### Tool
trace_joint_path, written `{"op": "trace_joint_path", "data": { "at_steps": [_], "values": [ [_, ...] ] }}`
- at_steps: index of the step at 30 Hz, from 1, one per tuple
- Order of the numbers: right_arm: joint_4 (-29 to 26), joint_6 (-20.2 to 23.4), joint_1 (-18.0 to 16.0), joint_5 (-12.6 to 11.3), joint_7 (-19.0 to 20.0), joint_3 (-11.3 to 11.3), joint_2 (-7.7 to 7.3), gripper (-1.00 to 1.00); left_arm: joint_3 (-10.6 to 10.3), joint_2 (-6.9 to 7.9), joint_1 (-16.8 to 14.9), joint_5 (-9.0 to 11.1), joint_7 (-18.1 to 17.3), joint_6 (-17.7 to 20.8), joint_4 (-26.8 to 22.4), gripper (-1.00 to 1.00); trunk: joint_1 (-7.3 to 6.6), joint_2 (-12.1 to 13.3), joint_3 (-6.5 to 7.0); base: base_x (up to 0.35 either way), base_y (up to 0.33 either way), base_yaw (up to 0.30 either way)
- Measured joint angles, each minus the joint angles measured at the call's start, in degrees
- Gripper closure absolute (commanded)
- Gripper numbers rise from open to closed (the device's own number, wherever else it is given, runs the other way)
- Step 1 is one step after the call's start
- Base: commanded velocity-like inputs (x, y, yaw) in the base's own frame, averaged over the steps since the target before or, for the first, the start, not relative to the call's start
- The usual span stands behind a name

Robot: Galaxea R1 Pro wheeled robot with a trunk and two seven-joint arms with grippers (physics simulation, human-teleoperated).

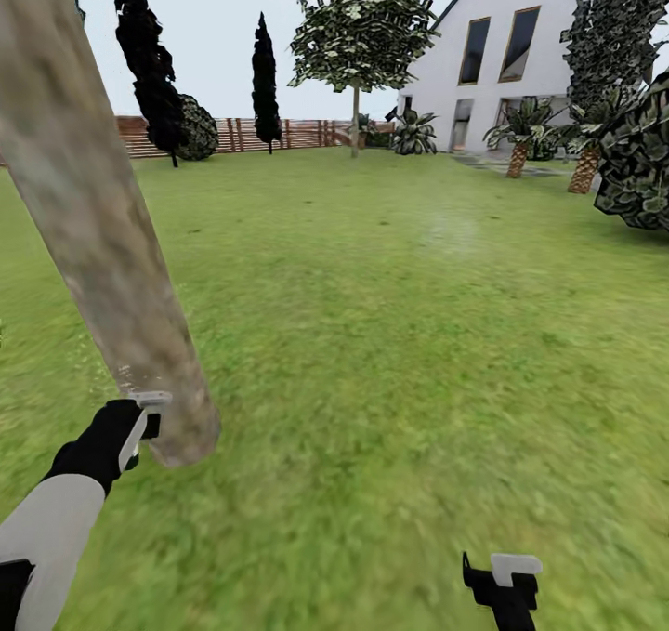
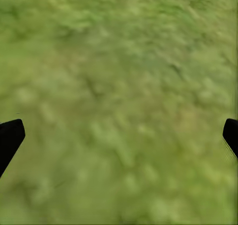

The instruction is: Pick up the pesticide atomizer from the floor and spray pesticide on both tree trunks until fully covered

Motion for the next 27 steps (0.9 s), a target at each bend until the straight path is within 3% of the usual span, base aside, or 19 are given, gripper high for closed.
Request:
{"op": "trace_joint_path", "data": {
  "at_steps": [6, 13, 21, 27],
  "values": [
    [0.00, 0.00, 0.00, -0.01, 0.00, 0.00, 0.02, -1.00, -0.09, 0.39, 0.11, 0.51, 3.23, -0.17, 0.05, 1.00, 0.00, 0.00, 0.00, 0.145, -0.242, 0.269],
    [0.00, 0.00, 0.00, -0.01, 0.03, 0.05, 0.02, -1.00, -0.36, -0.08, 0.11, 0.57, 3.68, -0.32, -0.03, 1.00, 0.00, 0.00, 0.00, 0.143, -0.243, 0.259],
    [0.00, 0.00, 0.00, 0.00, 0.02, 0.02, 0.02, -1.00, -0.39, -0.19, 0.11, 0.47, 3.73, -0.32, -0.03, 1.00, 0.00, 0.00, 0.00, 0.139, -0.245, 0.019],
    [0.00, 0.00, 0.00, 0.00, 0.03, 0.06, 0.02, -1.00, -0.25, -0.13, 0.11, 0.45, 3.61, -0.31, -0.16, 1.00, 0.00, 0.00, 0.00, -0.048, -0.271, 0.034]
  ]
}}
